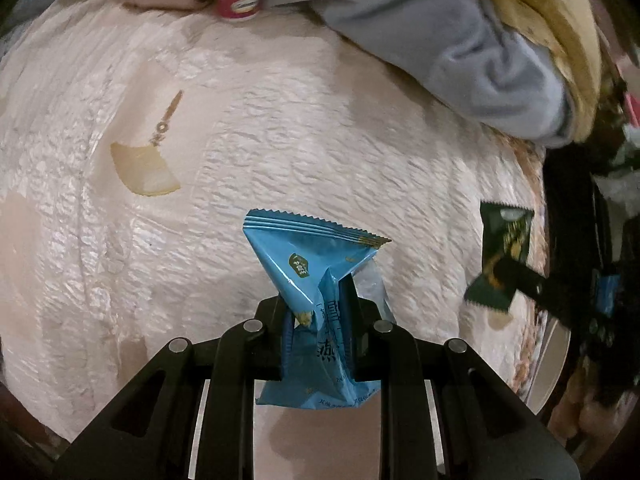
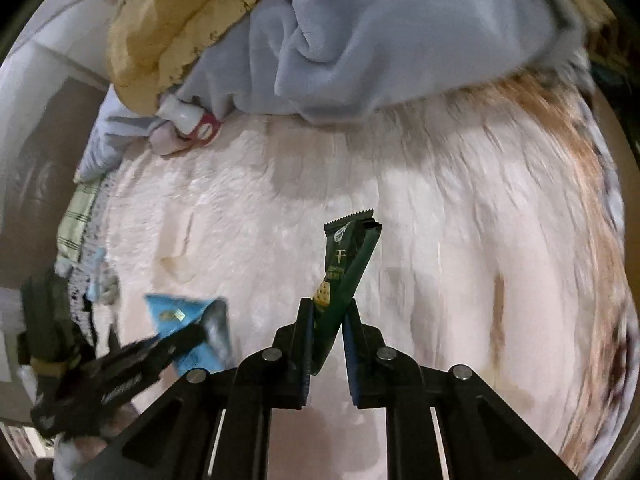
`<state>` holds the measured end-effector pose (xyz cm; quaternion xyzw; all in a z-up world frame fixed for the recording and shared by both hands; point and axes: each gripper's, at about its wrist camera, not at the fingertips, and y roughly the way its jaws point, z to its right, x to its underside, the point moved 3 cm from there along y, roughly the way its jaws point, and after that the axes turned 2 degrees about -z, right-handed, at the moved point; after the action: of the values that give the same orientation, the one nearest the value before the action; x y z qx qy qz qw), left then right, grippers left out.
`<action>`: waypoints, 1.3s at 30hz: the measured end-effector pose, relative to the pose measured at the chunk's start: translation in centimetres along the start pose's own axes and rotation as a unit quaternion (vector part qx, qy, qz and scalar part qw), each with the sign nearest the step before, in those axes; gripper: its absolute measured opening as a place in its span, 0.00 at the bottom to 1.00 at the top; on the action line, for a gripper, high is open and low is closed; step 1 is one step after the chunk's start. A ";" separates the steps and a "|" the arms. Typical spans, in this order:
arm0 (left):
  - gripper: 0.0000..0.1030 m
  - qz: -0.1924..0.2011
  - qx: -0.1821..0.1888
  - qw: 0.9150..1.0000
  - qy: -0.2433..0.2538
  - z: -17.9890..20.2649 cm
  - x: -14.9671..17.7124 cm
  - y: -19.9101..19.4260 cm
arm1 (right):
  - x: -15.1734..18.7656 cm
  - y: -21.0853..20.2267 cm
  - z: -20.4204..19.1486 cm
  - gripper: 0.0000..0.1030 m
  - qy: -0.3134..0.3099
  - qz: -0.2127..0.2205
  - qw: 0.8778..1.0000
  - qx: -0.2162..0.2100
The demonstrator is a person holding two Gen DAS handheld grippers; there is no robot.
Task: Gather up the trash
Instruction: 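Carry the blue packet and green sachet over the white bucket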
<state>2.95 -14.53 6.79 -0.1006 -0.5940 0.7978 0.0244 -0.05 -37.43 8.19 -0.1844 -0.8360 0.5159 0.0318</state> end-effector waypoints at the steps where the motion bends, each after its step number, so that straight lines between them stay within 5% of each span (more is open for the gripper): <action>1: 0.17 0.000 -0.001 1.000 0.009 0.6 0.3 -0.2 | 1.1 -0.8 0.2 0.13 0.005 0.001 1.000 -0.001; 11: 0.17 0.007 -0.023 0.995 0.096 6.2 3.4 -1.0 | 6.7 -5.7 4.0 0.13 0.037 0.015 0.999 0.004; 26: 0.17 0.001 0.003 0.993 0.122 8.8 2.5 2.8 | 5.1 -4.0 6.4 0.13 -0.041 0.019 0.998 -0.046; 39: 0.17 0.059 0.035 0.981 0.180 11.3 3.1 3.5 | 6.2 -3.3 7.8 0.13 -0.090 0.068 0.987 -0.115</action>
<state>-1.92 -25.71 6.11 -0.2766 -0.5444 0.7871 0.0874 -8.64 -43.20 6.57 -0.1957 -0.8746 0.4322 -0.1001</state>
